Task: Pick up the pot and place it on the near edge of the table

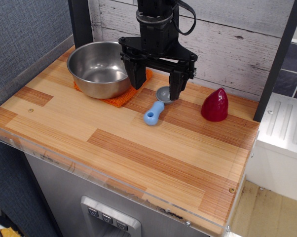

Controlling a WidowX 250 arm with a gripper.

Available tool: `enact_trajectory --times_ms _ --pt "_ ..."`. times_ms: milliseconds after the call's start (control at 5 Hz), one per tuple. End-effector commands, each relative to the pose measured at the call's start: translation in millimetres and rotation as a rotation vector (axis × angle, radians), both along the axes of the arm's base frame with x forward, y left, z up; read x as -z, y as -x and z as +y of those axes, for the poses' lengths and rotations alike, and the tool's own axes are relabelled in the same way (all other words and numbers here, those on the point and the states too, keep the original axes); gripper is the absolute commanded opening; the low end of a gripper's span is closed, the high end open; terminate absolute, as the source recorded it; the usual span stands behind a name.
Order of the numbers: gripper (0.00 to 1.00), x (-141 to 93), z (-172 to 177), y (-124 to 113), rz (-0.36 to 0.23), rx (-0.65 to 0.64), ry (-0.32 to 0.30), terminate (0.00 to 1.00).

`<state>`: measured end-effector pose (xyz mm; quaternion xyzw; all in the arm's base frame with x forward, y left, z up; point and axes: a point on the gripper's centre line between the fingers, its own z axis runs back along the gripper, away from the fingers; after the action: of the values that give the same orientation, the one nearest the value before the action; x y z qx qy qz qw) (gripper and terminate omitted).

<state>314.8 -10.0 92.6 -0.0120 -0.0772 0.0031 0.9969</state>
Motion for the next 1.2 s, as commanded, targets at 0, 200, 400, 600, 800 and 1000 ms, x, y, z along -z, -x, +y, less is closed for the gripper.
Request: enact_trajectory --times_ms 0,200,400,600,800,1000 --pt "1.0 0.0 0.0 0.0 0.0 0.0 0.0 0.0" --pt "1.0 -10.4 18.1 -10.0 -0.021 -0.031 0.006 0.0" --pt "1.0 -26.4 43.3 -25.5 -0.057 -0.063 -0.011 0.0" --pt "1.0 -31.8 59.9 -38.2 -0.061 -0.084 -0.027 0.0" --pt "1.0 -19.1 69.6 -43.3 -0.038 -0.086 -0.033 0.0" --pt "1.0 6.8 77.4 -46.9 0.019 -0.082 -0.053 0.0"
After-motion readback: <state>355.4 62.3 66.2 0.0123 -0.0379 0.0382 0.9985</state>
